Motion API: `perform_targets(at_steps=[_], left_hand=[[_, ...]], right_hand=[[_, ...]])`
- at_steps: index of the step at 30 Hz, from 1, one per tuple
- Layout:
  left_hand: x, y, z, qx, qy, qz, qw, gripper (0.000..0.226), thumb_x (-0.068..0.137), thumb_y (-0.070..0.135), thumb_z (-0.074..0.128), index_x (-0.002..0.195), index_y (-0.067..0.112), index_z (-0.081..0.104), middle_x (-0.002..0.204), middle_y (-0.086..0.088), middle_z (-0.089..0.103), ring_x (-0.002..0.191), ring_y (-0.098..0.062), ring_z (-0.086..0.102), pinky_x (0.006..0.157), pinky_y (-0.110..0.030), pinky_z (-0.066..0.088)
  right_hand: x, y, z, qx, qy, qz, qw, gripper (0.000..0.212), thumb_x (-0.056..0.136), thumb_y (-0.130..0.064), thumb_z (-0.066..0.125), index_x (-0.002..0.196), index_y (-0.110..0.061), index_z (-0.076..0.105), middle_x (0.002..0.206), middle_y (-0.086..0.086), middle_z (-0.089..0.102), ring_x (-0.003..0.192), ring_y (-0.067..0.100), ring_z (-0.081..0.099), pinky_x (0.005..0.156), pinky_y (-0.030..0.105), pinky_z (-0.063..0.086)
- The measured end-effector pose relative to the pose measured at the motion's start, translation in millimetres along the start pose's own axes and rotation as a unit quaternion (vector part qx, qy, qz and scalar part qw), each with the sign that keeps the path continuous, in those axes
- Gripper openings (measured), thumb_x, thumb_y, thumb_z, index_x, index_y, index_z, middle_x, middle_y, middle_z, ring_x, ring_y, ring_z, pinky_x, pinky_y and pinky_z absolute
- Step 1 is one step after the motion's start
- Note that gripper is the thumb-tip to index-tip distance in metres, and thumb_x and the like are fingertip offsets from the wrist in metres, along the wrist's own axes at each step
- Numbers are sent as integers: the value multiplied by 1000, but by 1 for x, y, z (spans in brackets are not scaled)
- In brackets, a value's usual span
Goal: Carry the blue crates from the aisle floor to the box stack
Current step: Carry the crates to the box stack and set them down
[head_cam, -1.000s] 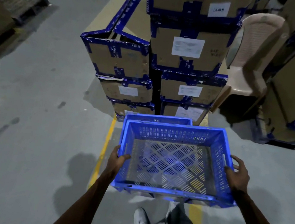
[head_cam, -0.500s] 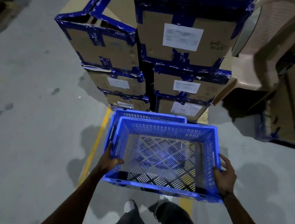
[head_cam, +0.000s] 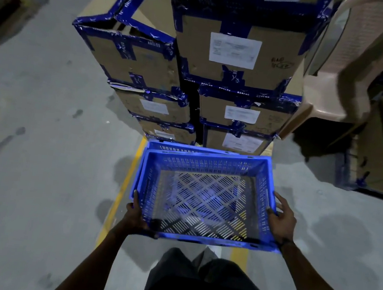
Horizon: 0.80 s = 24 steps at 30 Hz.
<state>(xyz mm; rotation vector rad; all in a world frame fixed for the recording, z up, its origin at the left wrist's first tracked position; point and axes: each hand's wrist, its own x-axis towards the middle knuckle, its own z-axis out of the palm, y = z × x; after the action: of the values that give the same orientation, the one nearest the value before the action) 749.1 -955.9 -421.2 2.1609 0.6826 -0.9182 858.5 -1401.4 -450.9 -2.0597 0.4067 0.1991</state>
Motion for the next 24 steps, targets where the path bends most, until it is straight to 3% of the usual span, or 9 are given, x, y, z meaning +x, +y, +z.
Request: perform_targets(at_steps=[2,6,11,14,19,24], left_hand=[[5,1,-4,11,2,-10,1000,191,29,61,99,148,10,-42,162,-28,-1,153,-45,12,120,-49,25],[24,-4,-16,26,5,-33,999,200,8,81,85,151,17,-39,165,-23,3,153,-40,16,122,-47,28],[38,6,-30,20,-15,-44,999,190,24,64,96,147,22,-43,162,-28,4,152,-44,15,121,-51,28],[53,3,-37,31,-4,-49,998,195,4,86,78,137,24,-50,160,-30,6,151,-45,15,122,-49,27],[77,-9,-51,33,8,-45,998,189,2,91,75,124,31,-57,158,-35,7,151,-45,14,122,-47,26],[95,-13,-70,24,21,-40,999,190,5,83,84,123,38,-57,157,-29,16,147,-46,20,119,-55,31]], right_hand=[[1,-8,-2,6,-20,1,1000,68,77,-11,83,138,-26,56,113,6,68,99,27,69,88,39,57],[0,-24,-11,-21,-114,-19,993,102,61,-24,96,147,-35,41,127,-10,60,111,13,62,91,31,52],[3,-41,-15,-15,-224,-39,974,137,42,-30,103,153,-46,24,145,-20,49,127,3,51,97,27,49],[13,-45,-8,-34,-274,-65,959,155,34,-29,105,153,-51,9,158,-32,21,143,-11,25,111,20,38],[39,-39,10,-120,-311,-77,940,180,23,-52,102,158,-28,-15,166,-15,-11,154,9,-1,124,48,18],[54,-43,36,-166,-313,-96,930,183,23,-64,95,155,-14,-21,164,-4,-22,153,13,-15,125,45,6]])
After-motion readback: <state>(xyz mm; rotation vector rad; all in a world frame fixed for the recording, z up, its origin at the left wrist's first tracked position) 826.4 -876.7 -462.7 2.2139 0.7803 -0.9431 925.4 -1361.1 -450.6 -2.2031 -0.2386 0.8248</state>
